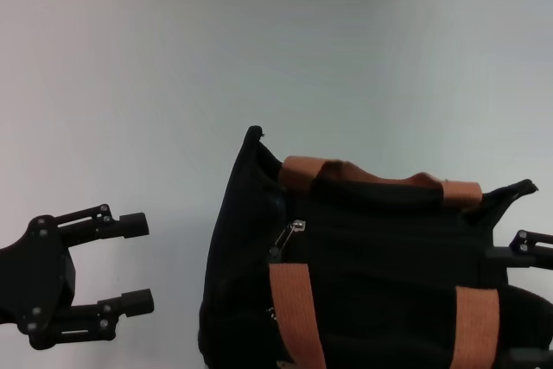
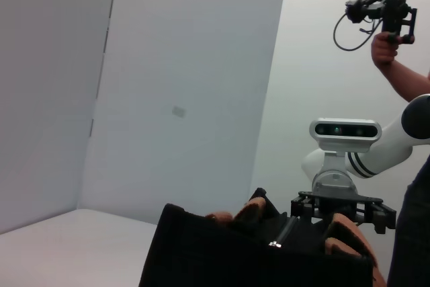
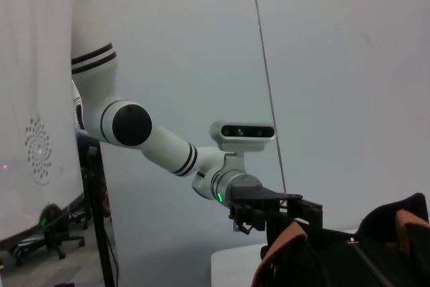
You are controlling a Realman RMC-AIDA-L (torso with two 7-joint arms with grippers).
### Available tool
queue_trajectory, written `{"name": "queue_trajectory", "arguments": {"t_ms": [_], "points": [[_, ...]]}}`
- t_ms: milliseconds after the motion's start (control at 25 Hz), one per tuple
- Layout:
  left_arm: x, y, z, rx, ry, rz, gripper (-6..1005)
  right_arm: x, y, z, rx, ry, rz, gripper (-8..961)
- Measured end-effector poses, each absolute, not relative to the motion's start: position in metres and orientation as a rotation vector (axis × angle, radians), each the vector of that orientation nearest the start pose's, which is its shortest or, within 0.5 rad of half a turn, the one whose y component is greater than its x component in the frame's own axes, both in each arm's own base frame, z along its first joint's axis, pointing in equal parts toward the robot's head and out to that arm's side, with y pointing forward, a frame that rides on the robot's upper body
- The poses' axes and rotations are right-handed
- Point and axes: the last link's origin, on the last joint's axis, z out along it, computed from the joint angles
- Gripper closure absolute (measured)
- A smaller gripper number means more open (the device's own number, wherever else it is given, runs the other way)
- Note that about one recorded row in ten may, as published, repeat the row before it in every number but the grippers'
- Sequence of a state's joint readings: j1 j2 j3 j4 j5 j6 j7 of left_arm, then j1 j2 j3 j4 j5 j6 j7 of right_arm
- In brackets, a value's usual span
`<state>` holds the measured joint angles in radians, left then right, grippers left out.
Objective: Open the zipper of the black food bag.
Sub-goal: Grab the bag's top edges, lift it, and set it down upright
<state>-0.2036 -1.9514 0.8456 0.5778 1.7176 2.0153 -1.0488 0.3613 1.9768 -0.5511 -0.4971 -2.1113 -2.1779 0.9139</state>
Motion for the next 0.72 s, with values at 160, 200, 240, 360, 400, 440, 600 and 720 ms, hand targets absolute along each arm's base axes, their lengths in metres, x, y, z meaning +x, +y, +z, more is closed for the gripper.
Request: {"name": "queue_trajectory", "arguments": {"t_ms": [160,200,240,360,400,440,600,720], "points": [[-0.3072,0.2017,0.0444,-2.797,-0.365,-1.098,225,0.2923,0.2064,0.04,-2.939,0.178,1.173,126],[-0.307,0.2019,0.0443,-2.798,-0.365,-1.098,227,0.2923,0.2063,0.0399,-2.939,0.176,1.173,126],[-0.3069,0.2021,0.0441,-2.799,-0.364,-1.098,228,0.2923,0.2062,0.0398,-2.939,0.171,1.172,126],[-0.3067,0.2023,0.0441,-2.8,-0.366,-1.098,232,0.292,0.2062,0.0395,-2.94,0.166,1.173,126],[-0.3066,0.2024,0.0441,-2.801,-0.368,-1.099,233,0.2919,0.2064,0.0394,-2.94,0.163,1.173,126],[-0.3059,0.2034,0.044,-2.804,-0.37,-1.099,234,0.2915,0.2068,0.0392,-2.94,0.156,1.173,126],[-0.3048,0.2051,0.0437,-2.813,-0.372,-1.098,240,0.291,0.207,0.0386,-2.941,0.152,1.175,126],[-0.3044,0.2057,0.0438,-2.816,-0.381,-1.099,244,0.2909,0.2067,0.0383,-2.942,0.155,1.176,126]]}}
